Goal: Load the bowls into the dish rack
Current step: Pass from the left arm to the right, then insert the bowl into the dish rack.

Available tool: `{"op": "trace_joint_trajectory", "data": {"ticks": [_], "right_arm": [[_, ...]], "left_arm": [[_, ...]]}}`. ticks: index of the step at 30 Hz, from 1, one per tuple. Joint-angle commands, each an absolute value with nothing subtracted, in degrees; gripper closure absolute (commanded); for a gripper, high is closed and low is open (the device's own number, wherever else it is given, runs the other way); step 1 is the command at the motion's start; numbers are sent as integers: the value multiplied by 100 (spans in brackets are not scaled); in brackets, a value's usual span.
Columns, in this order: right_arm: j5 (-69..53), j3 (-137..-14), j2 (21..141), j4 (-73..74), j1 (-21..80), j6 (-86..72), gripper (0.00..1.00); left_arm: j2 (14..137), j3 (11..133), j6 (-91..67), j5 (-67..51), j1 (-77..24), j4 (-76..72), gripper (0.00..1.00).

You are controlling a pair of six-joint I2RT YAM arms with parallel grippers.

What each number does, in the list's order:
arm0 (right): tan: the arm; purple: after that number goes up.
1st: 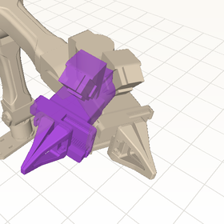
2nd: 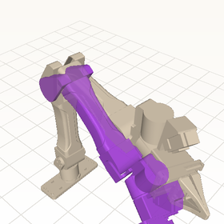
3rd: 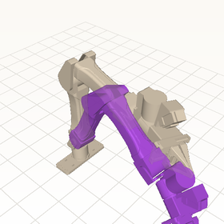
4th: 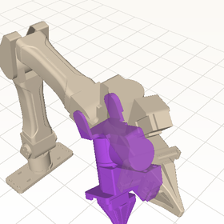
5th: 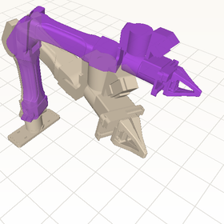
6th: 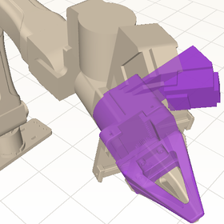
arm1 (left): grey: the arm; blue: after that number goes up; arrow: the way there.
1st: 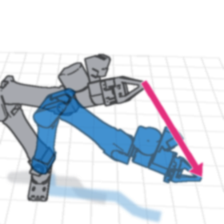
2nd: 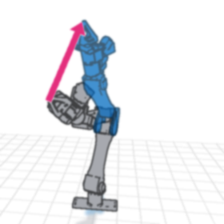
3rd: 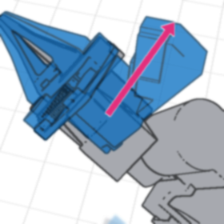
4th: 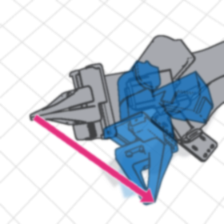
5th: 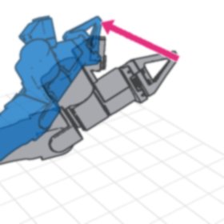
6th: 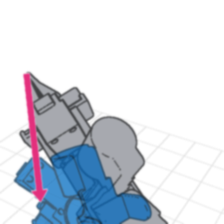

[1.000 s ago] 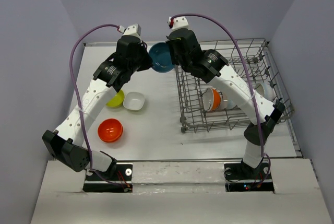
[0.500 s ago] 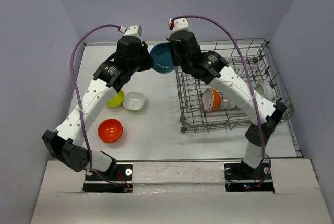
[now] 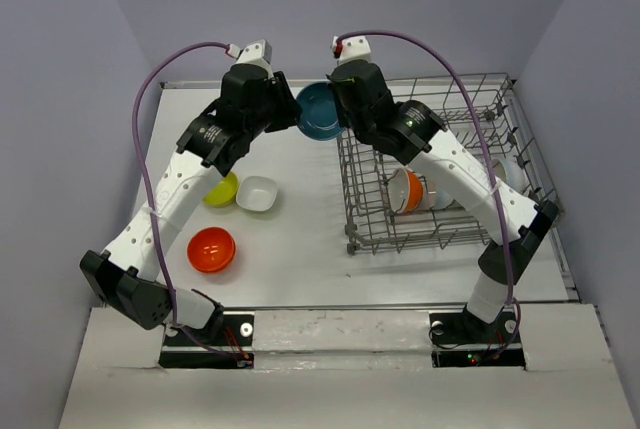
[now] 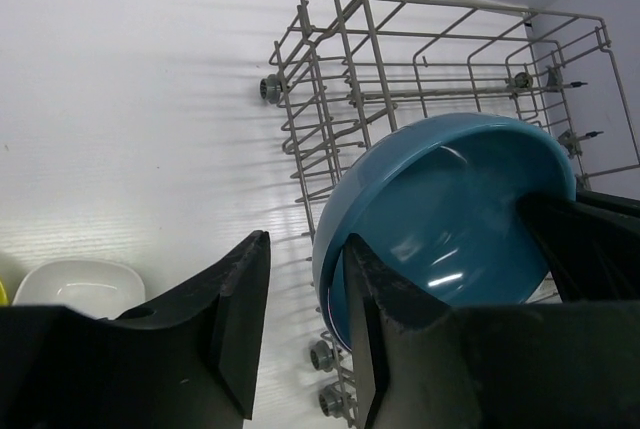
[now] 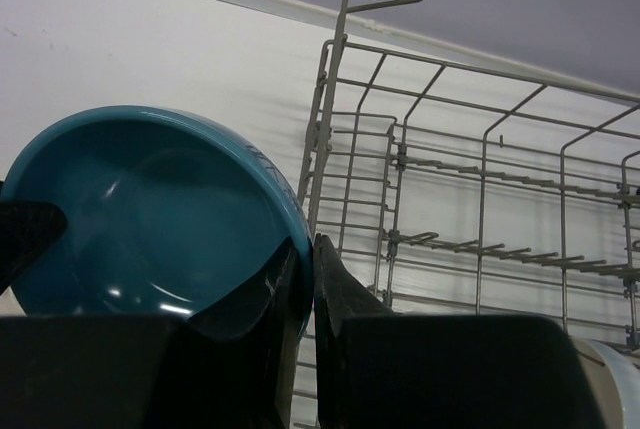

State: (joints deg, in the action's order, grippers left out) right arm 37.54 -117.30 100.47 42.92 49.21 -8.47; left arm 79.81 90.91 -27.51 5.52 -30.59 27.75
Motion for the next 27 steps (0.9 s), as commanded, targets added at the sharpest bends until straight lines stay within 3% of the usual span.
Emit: {"op": "trace_joint_trajectory", "data": {"ticks": [1, 13, 27], "right_arm": [[3981, -11716, 9695, 3920, 4948, -765, 99], [5466, -11277, 9352, 3560, 4948, -150, 99], [6987, -10381, 9132, 1961, 3771, 1476, 99]], "left_arm": [[7857, 9430, -2725, 518, -3111, 2540, 55], [7577, 9537, -2610, 607, -3120, 2128, 47], [8472, 9765, -2760, -281, -3120, 1398, 47]]}}
